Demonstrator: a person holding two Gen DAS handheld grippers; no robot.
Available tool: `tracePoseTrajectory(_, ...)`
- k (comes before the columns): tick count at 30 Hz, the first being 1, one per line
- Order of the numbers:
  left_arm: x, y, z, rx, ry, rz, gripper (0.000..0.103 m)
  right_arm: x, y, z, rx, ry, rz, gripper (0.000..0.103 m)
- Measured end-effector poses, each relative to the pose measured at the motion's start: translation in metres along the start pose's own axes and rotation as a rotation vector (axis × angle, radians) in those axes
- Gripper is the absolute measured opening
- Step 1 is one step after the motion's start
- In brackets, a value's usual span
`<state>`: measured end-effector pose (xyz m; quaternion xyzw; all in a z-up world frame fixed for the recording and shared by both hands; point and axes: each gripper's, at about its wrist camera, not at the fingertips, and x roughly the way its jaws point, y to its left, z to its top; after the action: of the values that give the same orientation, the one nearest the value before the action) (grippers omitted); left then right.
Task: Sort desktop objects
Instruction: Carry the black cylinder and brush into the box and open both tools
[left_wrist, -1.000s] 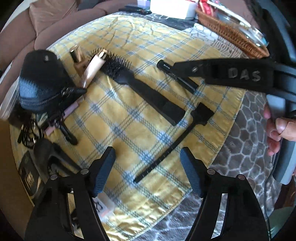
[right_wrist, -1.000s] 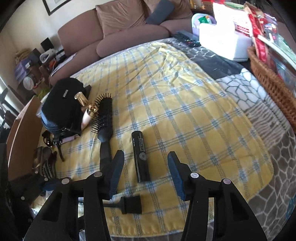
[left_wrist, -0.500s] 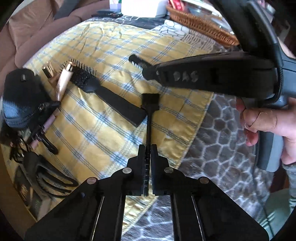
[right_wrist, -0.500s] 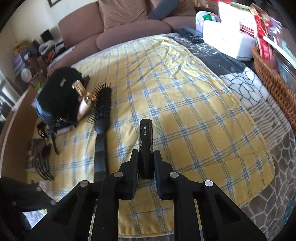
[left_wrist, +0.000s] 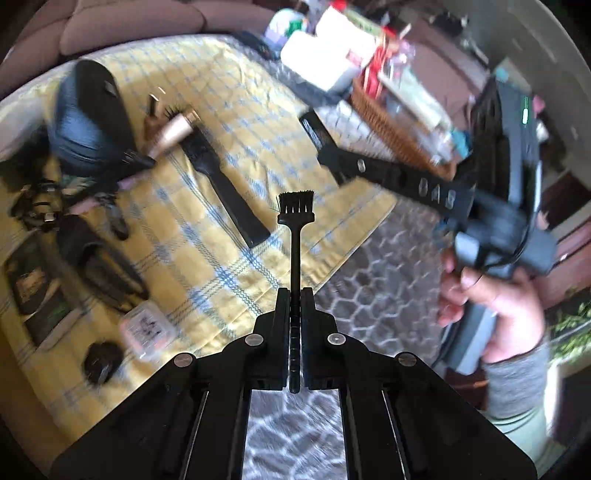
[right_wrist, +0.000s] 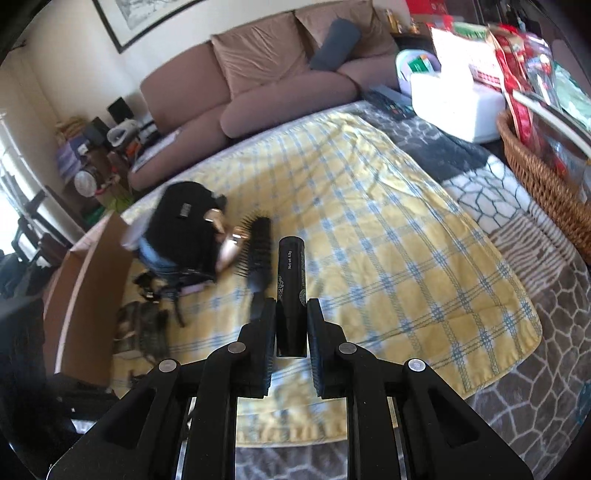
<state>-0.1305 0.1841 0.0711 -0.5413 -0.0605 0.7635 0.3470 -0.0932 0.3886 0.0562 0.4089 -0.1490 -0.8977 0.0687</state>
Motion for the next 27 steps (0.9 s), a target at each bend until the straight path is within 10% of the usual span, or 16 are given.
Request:
tracePoseTrajectory(15, -0.224, 0.124, -0.082, -0.258, -0.301, 0.163, 0.005, -0.030, 0.170, -0.024, -0.118, -0.018, 0.277, 0.016)
tracePoseTrajectory(27, -0.227, 0.216, -0.145, -0.433, -0.260, 0.301, 0.005, 0.046, 0.346, -0.085, -0.238, 0.234, 0.382, 0.016)
